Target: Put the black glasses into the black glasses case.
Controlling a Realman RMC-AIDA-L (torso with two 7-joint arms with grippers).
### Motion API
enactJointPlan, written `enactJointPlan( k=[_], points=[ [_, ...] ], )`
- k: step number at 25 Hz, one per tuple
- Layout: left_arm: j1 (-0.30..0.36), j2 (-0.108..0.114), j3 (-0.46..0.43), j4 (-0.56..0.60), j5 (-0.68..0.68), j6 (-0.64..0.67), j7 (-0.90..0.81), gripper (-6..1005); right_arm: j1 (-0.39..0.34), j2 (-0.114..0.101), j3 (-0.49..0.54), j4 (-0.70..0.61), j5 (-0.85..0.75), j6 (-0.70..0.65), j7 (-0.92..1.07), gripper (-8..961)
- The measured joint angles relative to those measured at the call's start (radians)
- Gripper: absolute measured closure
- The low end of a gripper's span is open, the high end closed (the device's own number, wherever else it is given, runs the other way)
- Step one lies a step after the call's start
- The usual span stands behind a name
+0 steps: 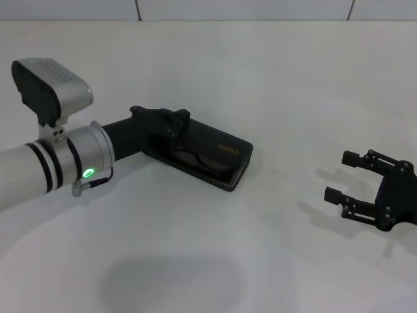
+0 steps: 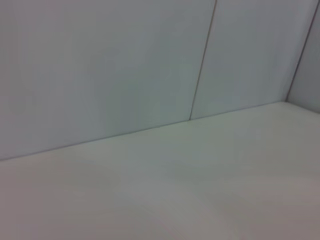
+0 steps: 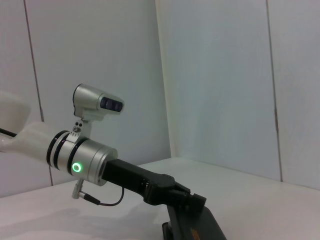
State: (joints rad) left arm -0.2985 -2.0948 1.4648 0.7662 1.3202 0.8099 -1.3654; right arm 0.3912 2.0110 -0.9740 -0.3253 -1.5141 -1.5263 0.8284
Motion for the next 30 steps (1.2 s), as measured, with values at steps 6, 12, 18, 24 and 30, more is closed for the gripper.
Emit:
enactJointPlan(
  k=[6, 12, 18, 24, 30],
  points=[
    [-0.001, -0.001, 0.0, -0.052, -0.086, 0.026, 0.111, 934, 0.0, 0.0, -0.001, 0.0, -0.001, 0.0, 0.0, 185],
    [-0.002, -0.002, 0.0, -0.114, -0.178, 0.063, 0.225, 933, 0.0, 0.0, -0.002, 0.0, -0.004, -0.001, 0.0, 184],
    [-0.013, -0.001, -0.004, -0.175, -0.248, 0.096, 0.313, 932, -0.002, 0.001, -0.003, 0.0, -0.006, -0.001, 0.0, 184],
    [-0.018, -0.002, -0.006, -0.214, -0.287, 0.115, 0.377, 931, -0.002, 0.001, -0.005, 0.0, -0.006, -0.002, 0.0, 184],
    [-0.031, -0.003, -0.006, -0.251, -0.311, 0.119, 0.409, 930, -0.002, 0.002, -0.007, 0.0, -0.006, -0.003, 0.0, 185]
  ],
)
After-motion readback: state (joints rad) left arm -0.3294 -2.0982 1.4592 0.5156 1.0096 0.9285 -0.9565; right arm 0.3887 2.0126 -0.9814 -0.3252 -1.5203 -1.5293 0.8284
